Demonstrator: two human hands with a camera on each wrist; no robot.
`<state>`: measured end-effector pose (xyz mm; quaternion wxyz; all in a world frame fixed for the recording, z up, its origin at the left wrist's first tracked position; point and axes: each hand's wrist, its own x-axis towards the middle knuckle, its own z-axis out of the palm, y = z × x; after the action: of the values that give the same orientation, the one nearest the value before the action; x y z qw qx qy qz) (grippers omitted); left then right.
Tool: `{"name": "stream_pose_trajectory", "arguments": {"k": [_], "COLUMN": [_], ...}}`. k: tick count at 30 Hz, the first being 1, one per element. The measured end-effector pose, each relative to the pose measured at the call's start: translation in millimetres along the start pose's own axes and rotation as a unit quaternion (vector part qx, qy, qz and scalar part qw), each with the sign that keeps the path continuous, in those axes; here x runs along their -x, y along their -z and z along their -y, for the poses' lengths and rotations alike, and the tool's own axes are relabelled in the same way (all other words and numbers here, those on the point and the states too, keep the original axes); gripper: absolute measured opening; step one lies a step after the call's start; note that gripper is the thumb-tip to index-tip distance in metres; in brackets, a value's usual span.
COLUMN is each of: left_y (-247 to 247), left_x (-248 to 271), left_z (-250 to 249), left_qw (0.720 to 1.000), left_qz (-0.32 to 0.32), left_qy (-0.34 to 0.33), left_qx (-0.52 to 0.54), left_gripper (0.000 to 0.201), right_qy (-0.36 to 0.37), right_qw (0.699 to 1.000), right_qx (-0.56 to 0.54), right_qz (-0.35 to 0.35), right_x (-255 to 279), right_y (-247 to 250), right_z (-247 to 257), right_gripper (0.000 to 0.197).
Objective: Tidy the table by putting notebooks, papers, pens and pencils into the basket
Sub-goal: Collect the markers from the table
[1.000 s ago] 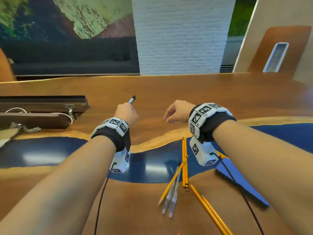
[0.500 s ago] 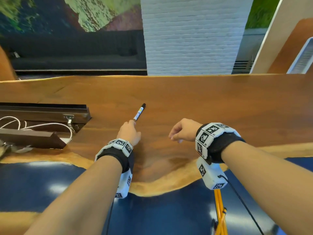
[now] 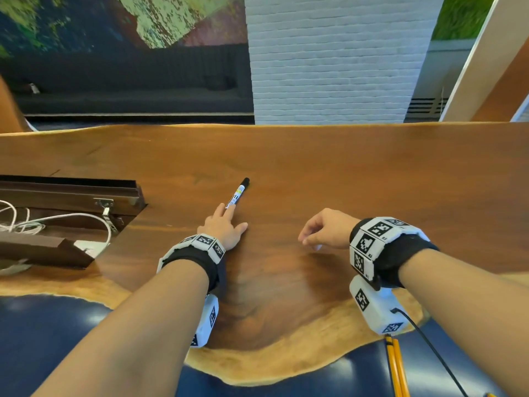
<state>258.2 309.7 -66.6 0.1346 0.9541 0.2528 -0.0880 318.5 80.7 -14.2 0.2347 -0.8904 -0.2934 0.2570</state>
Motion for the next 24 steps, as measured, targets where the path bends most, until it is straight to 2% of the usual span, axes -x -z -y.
{"name": "stream_pose_trajectory", "arguments": {"k": [11,13,16,20,24], "left_y": [4,6,10,13,15], "left_x": [-26,-23,-13,7,30], "left_z": [-5,-10,-18,-29,-37], "left_qw": [0.999,1.000,0.998,0.996,0.987], "left_qz": [0.040,0.003,-0.063,-0.090,-0.131], "left_qy": [0.009,0.003,0.001,0.015,0.003], "left_qx": [-0.002,-0.010,-0.009,0.006,0.092], "left_gripper": [0.057,0.052,0.031,0.020,0.011], "right_qy": [0.025,0.029,0.031,0.029,0.022], "right_qw": [1.000,1.000,0.999,1.000,1.000], "right_qx": [0.001,-0.004,-0.006,0.006,0.009], "right_qz": [-0.007,-0.013,-0.007,-0.009,-0.013], "right_x": [-7,-5,1,15,38], "right_y": [12,10,9,13,19], "right_z": [-18,-21,-23,-25,-26], "right_gripper": [0.011,0.010,0.010,0.011,0.010]}}
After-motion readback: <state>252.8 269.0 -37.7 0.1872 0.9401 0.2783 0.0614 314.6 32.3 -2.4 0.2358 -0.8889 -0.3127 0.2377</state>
